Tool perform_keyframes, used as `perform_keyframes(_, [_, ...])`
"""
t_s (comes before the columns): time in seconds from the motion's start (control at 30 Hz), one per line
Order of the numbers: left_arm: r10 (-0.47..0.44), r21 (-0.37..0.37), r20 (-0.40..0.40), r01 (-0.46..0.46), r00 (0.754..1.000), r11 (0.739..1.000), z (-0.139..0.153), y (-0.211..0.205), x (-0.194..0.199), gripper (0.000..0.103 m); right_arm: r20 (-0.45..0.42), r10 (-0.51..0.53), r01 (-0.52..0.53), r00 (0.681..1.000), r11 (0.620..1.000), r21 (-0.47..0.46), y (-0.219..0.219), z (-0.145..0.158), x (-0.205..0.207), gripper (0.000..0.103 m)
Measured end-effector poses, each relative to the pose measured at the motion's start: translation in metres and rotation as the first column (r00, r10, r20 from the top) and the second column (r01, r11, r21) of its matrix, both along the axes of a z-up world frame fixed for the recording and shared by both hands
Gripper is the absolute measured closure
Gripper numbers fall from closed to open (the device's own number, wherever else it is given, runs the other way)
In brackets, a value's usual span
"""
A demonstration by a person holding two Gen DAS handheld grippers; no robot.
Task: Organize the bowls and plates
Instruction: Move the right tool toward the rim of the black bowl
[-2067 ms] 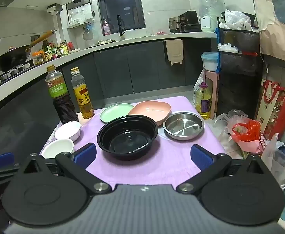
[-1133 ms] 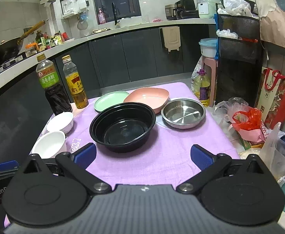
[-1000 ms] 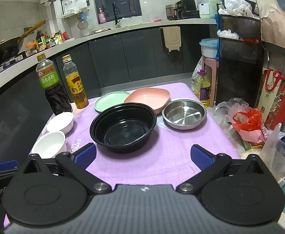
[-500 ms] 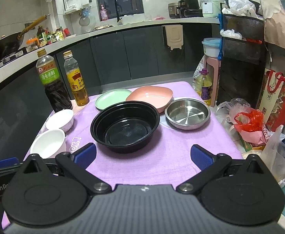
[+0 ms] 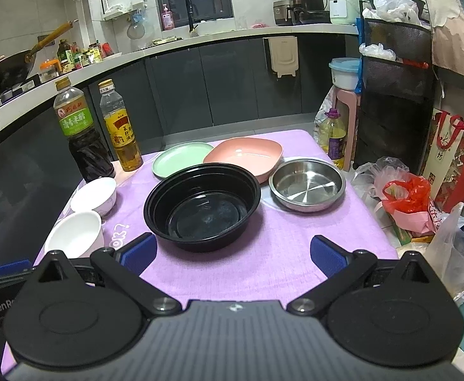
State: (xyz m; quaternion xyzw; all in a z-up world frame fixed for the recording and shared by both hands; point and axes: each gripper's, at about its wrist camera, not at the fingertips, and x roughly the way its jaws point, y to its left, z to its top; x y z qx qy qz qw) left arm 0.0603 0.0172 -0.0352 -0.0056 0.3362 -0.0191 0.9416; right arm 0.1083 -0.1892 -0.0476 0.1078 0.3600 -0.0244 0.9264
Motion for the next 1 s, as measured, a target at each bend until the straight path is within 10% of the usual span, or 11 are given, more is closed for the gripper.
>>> perform_keyframes(1.0, [-0.004,0.020,-0.031,0.005,1.000,1.000,-0.007,0.000,0.022,0.067,-0.038,0.003,-0.003,0.999,1.000,0.004,0.003,-0.009,0.018,0.033])
